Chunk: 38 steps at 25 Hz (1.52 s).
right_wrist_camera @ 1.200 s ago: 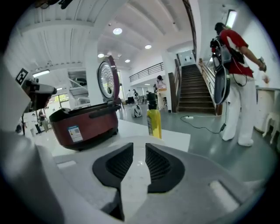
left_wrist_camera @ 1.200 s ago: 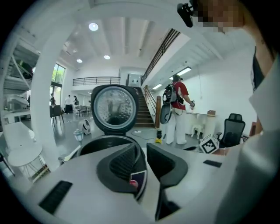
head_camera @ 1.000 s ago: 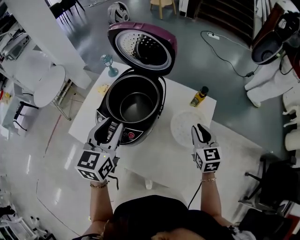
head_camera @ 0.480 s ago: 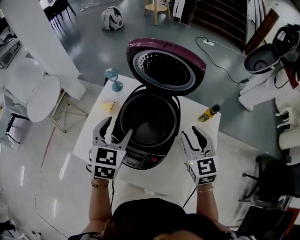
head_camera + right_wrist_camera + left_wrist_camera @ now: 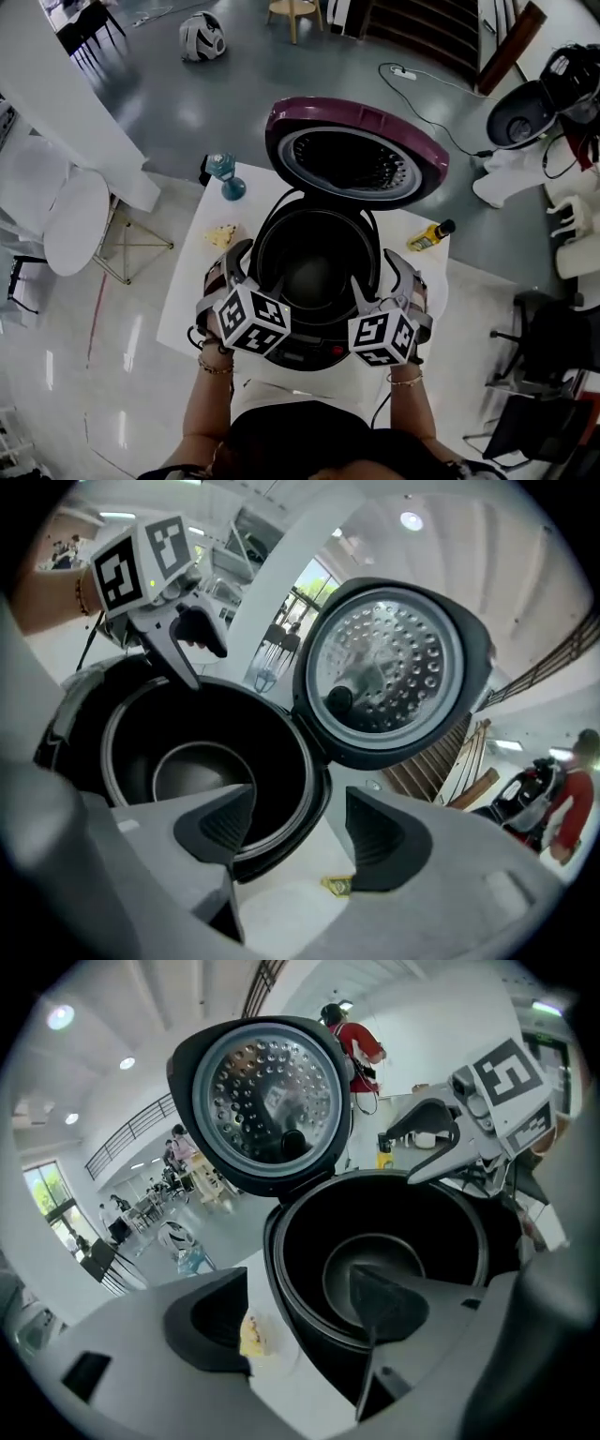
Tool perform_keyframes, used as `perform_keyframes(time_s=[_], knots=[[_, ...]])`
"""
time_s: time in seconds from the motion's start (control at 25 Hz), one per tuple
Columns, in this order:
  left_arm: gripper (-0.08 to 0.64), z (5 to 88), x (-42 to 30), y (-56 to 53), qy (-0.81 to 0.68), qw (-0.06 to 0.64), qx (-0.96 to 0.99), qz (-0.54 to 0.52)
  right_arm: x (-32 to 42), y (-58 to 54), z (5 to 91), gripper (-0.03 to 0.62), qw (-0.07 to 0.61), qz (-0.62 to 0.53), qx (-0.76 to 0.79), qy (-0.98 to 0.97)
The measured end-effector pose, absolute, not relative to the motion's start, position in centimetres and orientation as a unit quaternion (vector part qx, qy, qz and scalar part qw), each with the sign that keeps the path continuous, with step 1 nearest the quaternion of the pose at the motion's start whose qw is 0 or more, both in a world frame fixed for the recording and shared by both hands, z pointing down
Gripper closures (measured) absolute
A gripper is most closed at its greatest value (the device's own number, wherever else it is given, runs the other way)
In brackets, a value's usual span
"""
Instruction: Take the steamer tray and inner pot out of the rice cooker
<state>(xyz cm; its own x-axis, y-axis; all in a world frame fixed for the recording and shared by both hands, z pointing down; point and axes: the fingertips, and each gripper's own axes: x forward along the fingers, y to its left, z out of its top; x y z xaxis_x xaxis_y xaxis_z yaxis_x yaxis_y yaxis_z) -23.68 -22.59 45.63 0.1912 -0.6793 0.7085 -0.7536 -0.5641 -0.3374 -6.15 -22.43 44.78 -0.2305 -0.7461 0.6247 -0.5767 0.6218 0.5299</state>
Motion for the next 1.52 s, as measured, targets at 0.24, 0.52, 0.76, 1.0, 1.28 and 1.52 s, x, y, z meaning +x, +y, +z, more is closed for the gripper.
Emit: perform_keyframes(time_s=[0.24, 0.52, 0.76, 1.0, 1.28, 1.52], knots=[[0.233, 48.0, -23.2, -24.7, -0.415, 0.026, 0.766, 0.49, -7.3, -25.3, 46.3, 0.291, 0.513, -0.096, 0.42, -0.742], [0.229, 50.2, -23.4, -25.3, -0.367, 0.063, 0.768, 0.52, -7.1, -25.8, 49.1, 0.273, 0.579, -0.087, 0.396, -0.708], [0.245, 49.8, -24.2, -26.8, -0.406, 0.093, 0.759, 0.5, -5.0, -27.1, 49.3, 0.259, 0.584, -0.054, 0.402, -0.703], [0.361, 49.1, -24.1, -26.9, -0.426, 0.153, 0.768, 0.452, -5.2, -26.7, 48.6, 0.311, 0.556, -0.045, 0.411, -0.721], [0.4, 48.6, -24.2, -26.8, -0.437, 0.155, 0.764, 0.448, -6.1, -26.1, 47.3, 0.454, 0.5, -0.015, 0.408, -0.764], [0.423, 48.1, -24.3, -26.7, -0.449, 0.166, 0.759, 0.441, -6.0, -26.4, 45.2, 0.493, 0.411, 0.056, 0.434, -0.8]])
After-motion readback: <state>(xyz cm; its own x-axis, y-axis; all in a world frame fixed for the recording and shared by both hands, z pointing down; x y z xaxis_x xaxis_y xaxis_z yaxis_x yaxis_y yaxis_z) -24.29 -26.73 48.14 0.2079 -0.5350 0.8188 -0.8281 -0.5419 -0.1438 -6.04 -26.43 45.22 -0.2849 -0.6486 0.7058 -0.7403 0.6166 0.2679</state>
